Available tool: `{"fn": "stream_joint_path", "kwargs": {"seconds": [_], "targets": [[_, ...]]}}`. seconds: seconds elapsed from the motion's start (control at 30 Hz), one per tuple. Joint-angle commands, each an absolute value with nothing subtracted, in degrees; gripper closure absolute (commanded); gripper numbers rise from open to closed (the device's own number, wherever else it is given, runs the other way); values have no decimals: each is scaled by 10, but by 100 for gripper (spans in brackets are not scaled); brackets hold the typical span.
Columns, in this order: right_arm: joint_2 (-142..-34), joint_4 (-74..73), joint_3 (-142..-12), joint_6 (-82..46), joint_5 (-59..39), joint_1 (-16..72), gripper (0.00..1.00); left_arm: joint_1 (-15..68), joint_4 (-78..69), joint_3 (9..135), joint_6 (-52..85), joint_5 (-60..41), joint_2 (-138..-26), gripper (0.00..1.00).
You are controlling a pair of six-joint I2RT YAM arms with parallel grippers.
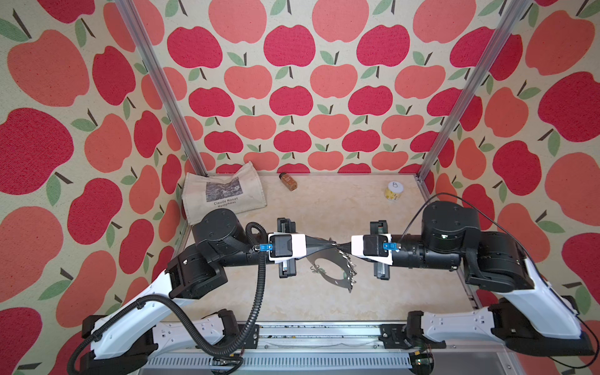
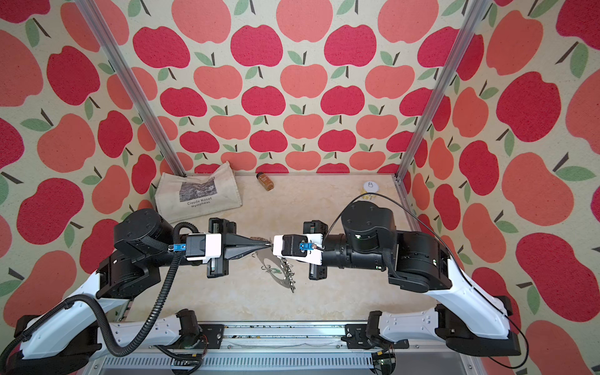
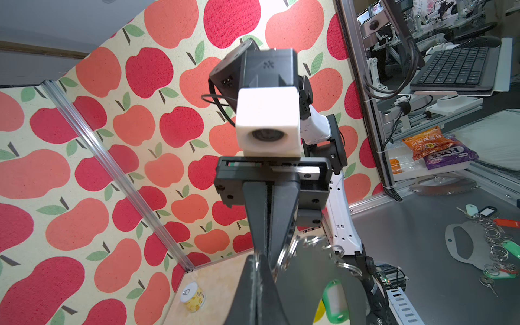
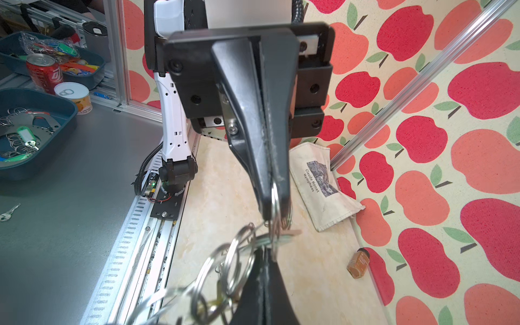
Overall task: Put the keys on the keyring
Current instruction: 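Open the right gripper and pull it back from the rings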
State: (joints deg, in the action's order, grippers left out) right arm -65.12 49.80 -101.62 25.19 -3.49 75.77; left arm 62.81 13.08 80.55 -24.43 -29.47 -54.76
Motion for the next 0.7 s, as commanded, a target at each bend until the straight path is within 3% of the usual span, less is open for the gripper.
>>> {"fn": "stream_joint_path", "kwargs": {"seconds": [0.0,0.1,0.27,0.67], "targets": [[-657,502,-1003,244,-32,764,100,627,67,811,-227,-315,-540,100],[-649,498,-1002,242,-30,764,97,627,74,814,-229,-315,-539,100],[-605,491,-997,249,1,763,65,626,88,814,-231,-316,-536,100],[-568,375,-959,253,22,763,62,625,94,815,-223,-338,-547,100]]}}
